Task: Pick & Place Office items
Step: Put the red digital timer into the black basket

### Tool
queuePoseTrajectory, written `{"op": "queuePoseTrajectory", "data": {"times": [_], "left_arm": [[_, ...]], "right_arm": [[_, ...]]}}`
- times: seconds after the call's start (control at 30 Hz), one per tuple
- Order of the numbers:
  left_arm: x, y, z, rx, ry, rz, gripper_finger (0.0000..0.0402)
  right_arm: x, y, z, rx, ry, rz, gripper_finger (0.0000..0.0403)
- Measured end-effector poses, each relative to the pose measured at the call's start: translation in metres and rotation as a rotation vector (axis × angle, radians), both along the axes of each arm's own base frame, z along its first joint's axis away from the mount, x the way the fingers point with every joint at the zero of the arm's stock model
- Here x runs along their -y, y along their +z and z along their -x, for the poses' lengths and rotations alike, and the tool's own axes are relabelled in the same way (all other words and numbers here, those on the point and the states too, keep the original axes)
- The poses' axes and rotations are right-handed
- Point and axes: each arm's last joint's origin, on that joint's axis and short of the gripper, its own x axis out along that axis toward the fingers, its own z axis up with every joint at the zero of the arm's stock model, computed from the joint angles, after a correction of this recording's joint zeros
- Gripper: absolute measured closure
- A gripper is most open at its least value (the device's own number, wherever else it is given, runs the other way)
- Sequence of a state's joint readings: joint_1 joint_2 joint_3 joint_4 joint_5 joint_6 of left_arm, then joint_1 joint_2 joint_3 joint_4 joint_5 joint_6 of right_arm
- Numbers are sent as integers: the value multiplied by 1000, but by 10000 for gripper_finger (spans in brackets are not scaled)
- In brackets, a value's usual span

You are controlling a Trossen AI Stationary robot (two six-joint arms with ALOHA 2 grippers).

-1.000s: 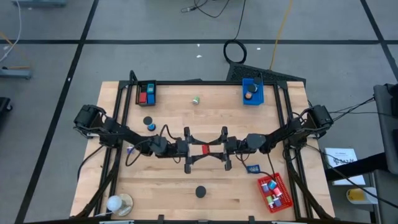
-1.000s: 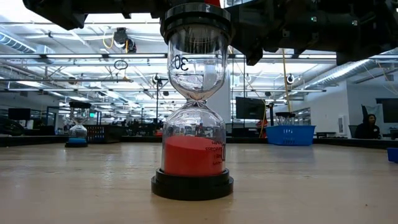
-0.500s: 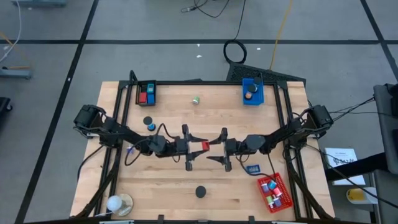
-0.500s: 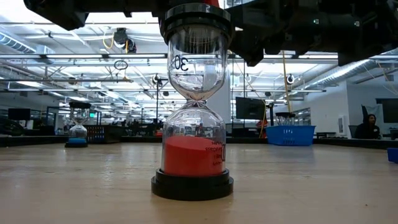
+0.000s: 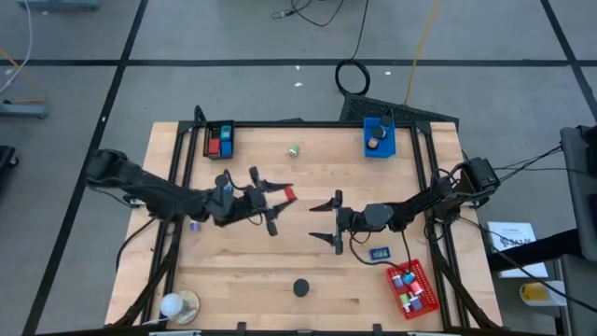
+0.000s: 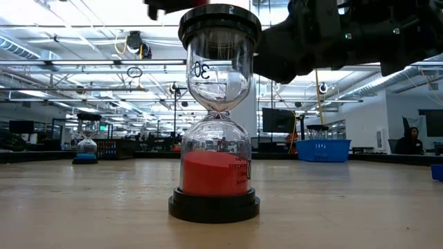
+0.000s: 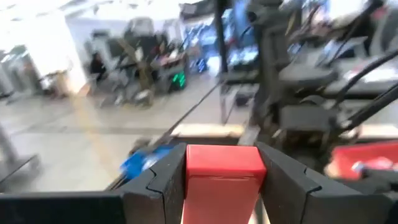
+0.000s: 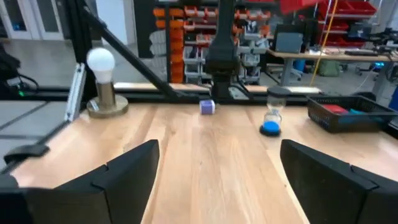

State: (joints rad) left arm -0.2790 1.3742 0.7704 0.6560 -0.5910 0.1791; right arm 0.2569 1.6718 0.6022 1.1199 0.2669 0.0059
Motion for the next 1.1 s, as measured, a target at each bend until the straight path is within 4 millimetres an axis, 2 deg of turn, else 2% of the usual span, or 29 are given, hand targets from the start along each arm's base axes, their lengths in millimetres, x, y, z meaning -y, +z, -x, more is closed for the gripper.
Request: {"op": "queuePoseTrajectory", "data": {"times": [0.13, 0.27, 0.37, 0.47, 0.57, 0.63, 0.73, 0.9, 1.0, 1.1], "left_arm": [[-13, 18, 32, -88, 111, 50, 236], [-37, 32, 76, -135, 270, 183, 236], [-61, 35, 110, -138, 366, 359, 236], [-86, 26, 130, -203, 492, 477, 236], [-110, 17, 140, -263, 639, 534, 236], [-128, 13, 139, -294, 703, 557, 236], [-162, 4, 136, -318, 815, 583, 236], [-221, -24, 147, -387, 979, 751, 236], [-244, -41, 155, -439, 1055, 819, 236], [-258, -55, 155, -484, 1112, 827, 236]], "right_arm": [[3, -5, 0, -46, -89, 17, 100], [5, -10, 1, -103, -178, 43, 141], [7, -11, 1, -112, -182, 54, 181], [8, -9, 1, -94, -184, 57, 221], [8, -7, 0, -70, -185, 61, 255], [8, -5, 0, -56, -184, 71, 275], [8, -4, 0, -43, -183, 74, 298], [7, -4, 0, -42, -178, 73, 325], [7, -4, 0, -48, -177, 76, 336], [7, -4, 0, -50, -176, 87, 345]]}}
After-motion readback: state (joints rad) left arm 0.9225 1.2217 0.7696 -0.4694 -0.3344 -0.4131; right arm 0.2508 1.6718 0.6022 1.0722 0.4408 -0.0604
